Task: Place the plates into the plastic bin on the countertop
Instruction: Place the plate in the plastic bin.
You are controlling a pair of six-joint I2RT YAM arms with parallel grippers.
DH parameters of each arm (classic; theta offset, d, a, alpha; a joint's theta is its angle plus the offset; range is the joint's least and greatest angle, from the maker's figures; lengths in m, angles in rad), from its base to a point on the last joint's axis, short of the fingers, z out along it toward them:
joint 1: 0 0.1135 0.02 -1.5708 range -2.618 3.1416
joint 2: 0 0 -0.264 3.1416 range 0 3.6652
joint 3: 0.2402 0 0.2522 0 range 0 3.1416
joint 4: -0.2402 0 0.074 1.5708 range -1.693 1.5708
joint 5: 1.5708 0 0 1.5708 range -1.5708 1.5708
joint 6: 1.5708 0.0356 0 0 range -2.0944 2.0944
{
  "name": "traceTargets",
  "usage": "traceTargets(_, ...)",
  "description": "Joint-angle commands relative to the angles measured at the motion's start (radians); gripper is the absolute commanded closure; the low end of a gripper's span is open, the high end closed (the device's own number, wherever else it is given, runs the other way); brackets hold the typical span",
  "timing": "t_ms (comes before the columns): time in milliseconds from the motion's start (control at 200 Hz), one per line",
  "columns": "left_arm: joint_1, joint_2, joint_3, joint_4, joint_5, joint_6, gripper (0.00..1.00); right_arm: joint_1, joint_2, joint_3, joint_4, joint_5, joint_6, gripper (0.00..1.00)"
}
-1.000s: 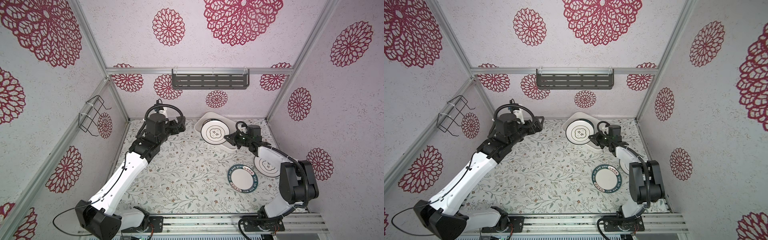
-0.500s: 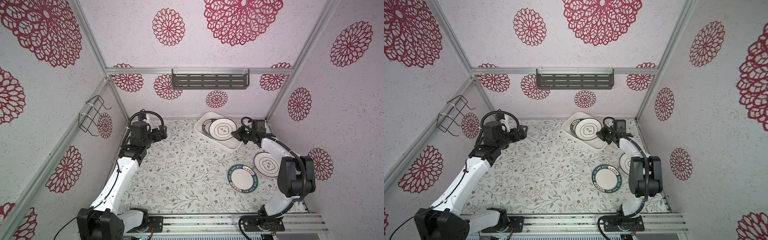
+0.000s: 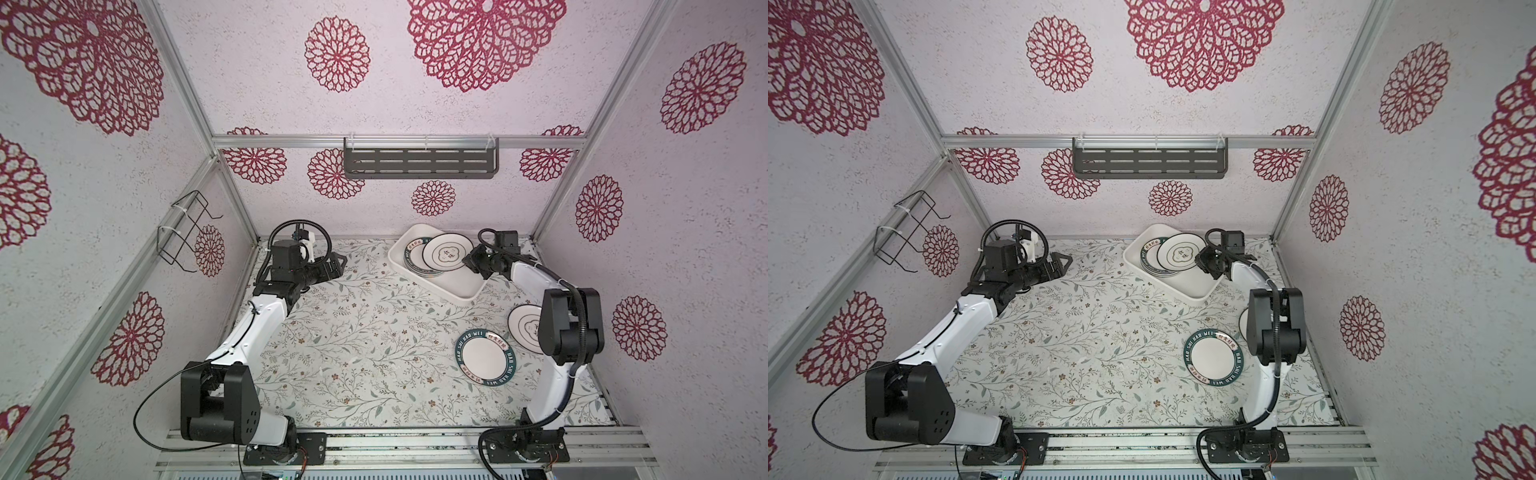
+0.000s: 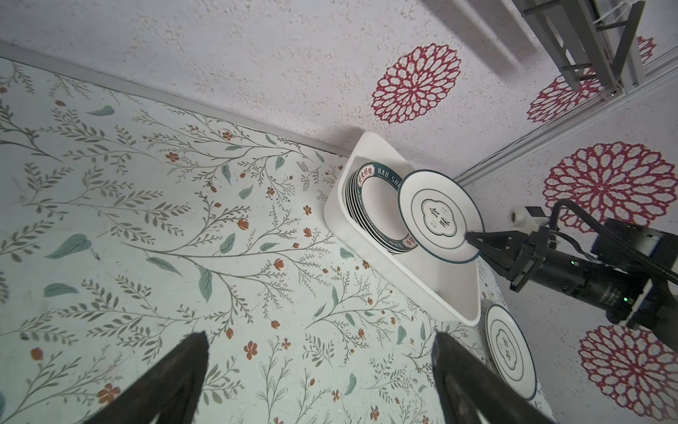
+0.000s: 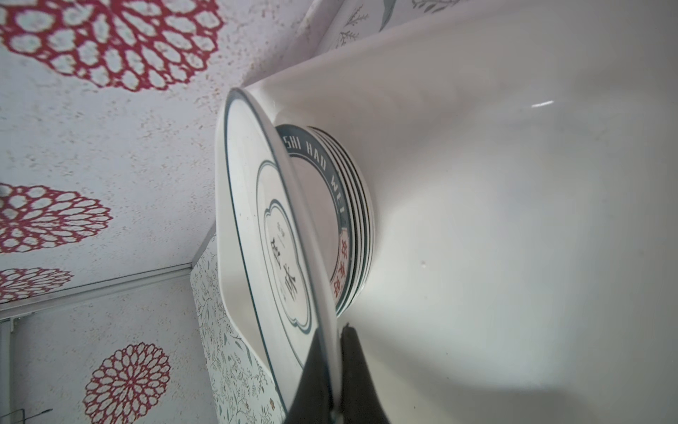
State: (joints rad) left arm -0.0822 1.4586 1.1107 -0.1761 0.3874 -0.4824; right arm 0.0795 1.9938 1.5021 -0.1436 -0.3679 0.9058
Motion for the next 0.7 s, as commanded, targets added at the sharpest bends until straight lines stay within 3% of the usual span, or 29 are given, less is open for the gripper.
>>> traceTargets(0, 0.006, 0.0, 0.034, 0.04, 0.014, -0.01, 0.03, 0.017, 0.02, 0.077, 0.047, 0.024, 0.038, 1.0)
traceTargets(370, 0.004, -0.106, -0.119, 0.202, -0.171, -0.146, 0.03, 0.081, 0.228, 0.328, -0.033, 0.048, 0.083, 1.0)
traceTargets(696, 0.005, -0.123, -0.139, 0.151, -0.173, -0.133, 0.03, 0.102, 0.263, 0.339, -0.034, 0.044, 0.114, 1.0)
